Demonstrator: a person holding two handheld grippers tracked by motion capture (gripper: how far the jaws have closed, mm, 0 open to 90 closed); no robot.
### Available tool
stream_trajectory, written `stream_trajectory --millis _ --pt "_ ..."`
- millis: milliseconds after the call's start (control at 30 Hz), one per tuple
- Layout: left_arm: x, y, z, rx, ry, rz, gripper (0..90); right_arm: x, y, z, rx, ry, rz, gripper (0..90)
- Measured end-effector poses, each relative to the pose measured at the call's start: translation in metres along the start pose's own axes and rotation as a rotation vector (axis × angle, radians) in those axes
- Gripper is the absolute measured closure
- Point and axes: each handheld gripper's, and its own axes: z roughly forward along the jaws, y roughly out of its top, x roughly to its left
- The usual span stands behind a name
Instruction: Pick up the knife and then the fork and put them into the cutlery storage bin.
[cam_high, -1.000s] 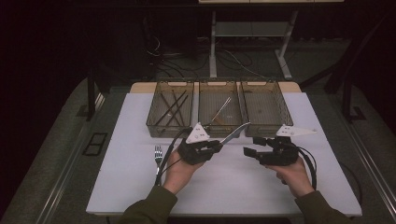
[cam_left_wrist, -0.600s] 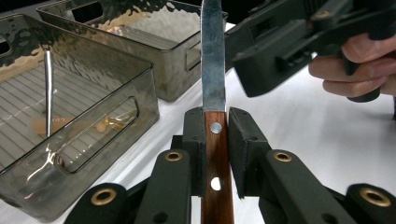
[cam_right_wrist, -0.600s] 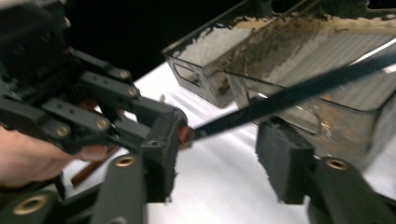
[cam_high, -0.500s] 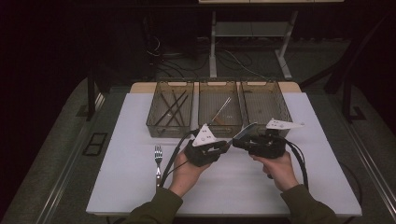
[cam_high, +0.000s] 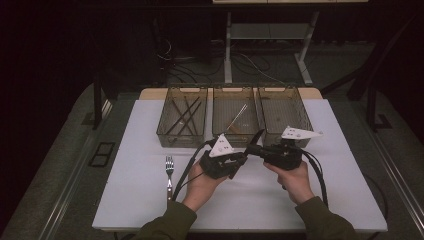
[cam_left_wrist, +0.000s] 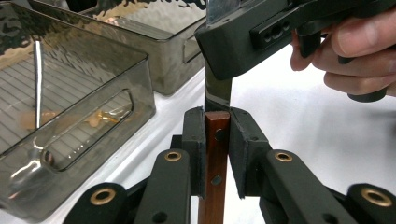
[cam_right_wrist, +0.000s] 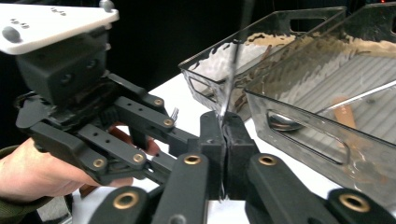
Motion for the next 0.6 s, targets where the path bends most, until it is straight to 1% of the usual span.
stream_trajectory --millis 33,100,167,233,300,367,400,433,533,600 --pt "0.001 -0.001 0.0 -0.006 -0.004 -0.008 76.0 0.001 0.0 0.0 0.005 -0.004 -0.01 89.5" --pt "0.003 -0.002 -0.001 -0.001 -0.02 -0.024 74.9 0.002 0.0 0.001 0.005 -0.005 -0.017 89.6" --pt "0.005 -0.005 -0.003 -0.002 -0.027 -0.025 71.1 0.001 0.001 -0.001 0.006 -0.023 -0.034 89.6" --pt "0.008 -0.008 -0.006 0.006 -0.034 -0.035 68.2 -0.001 0.002 -0.005 0.007 -0.044 -0.04 89.6" --pt "0.011 -0.012 -0.011 0.015 -0.039 -0.031 64.1 -0.005 0.005 -0.011 0.011 -0.076 -0.051 89.6" --pt "0.013 -0.015 -0.016 0.02 -0.043 -0.029 60.9 -0.009 0.008 -0.018 0.012 -0.101 -0.046 89.6" --pt "0.015 -0.017 -0.019 0.032 -0.049 -0.019 58.9 -0.011 0.01 -0.022 0.02 -0.118 -0.06 89.7" --pt "0.016 -0.02 -0.021 0.029 -0.051 -0.027 57.3 -0.012 0.012 -0.025 0.024 -0.135 -0.065 89.6" --pt "0.021 -0.027 -0.032 0.052 -0.058 0.006 52.5 -0.017 0.022 -0.04 0.026 -0.172 -0.082 89.6" --pt "0.024 -0.031 -0.038 0.057 -0.063 0.003 49.4 -0.019 0.029 -0.05 0.024 -0.196 -0.089 89.7"
